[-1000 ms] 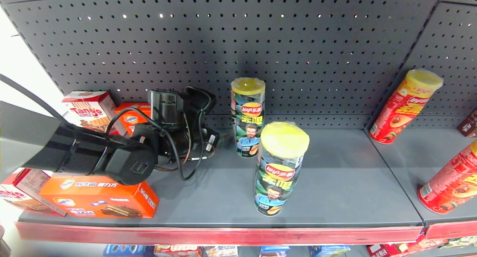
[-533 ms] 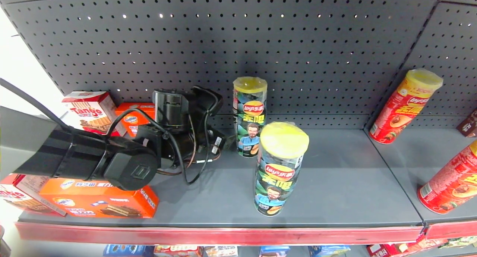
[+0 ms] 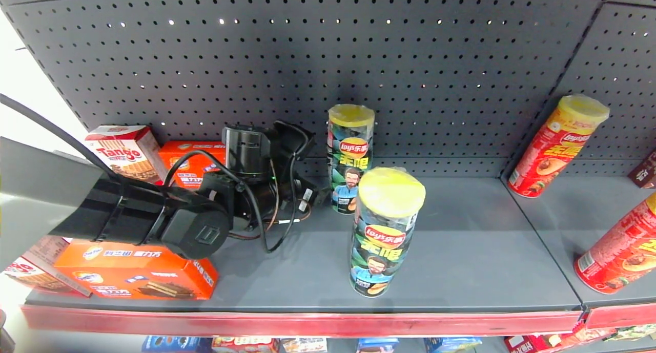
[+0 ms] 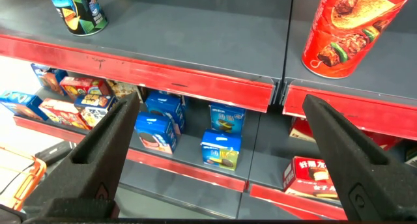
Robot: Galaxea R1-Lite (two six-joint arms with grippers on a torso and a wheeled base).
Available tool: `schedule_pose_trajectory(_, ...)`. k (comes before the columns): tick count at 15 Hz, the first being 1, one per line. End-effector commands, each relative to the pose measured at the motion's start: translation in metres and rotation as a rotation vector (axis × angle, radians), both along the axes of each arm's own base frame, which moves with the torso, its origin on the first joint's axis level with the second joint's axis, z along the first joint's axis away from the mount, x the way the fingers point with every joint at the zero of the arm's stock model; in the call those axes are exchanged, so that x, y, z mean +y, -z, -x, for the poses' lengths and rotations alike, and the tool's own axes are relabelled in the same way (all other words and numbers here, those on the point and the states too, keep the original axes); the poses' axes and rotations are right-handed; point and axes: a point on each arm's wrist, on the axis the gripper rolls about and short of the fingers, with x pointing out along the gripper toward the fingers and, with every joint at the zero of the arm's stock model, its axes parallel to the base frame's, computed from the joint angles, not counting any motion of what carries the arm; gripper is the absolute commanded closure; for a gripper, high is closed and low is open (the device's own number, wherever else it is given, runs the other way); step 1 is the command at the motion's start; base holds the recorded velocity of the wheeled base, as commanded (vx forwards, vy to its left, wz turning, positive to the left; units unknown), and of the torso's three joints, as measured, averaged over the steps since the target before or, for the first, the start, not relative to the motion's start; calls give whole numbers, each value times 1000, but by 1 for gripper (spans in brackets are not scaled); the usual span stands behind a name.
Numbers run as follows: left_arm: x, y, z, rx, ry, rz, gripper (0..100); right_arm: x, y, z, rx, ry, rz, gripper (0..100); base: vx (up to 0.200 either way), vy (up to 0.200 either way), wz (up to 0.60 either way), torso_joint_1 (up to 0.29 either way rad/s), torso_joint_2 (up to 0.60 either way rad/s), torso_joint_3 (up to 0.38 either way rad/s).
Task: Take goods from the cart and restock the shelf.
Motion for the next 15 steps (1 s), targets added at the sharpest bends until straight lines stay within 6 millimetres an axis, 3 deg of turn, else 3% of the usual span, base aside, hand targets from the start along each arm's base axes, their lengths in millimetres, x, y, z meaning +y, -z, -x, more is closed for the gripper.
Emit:
schedule_pose_trajectory(1,-3,3,0,8,6,-4,0,0,0,0,1,-1,1,0,0,0,0,0,0,0)
schedule_pose_trajectory(6,12,1,-7,2,-36,-3,0,0,0,0,1,-1,1,0,0,0,0,0,0,0)
schedule_pose_trajectory(15,-5,3,-5,2,4,1,0,0,0,0,1,-1,1,0,0,0,0,0,0,0)
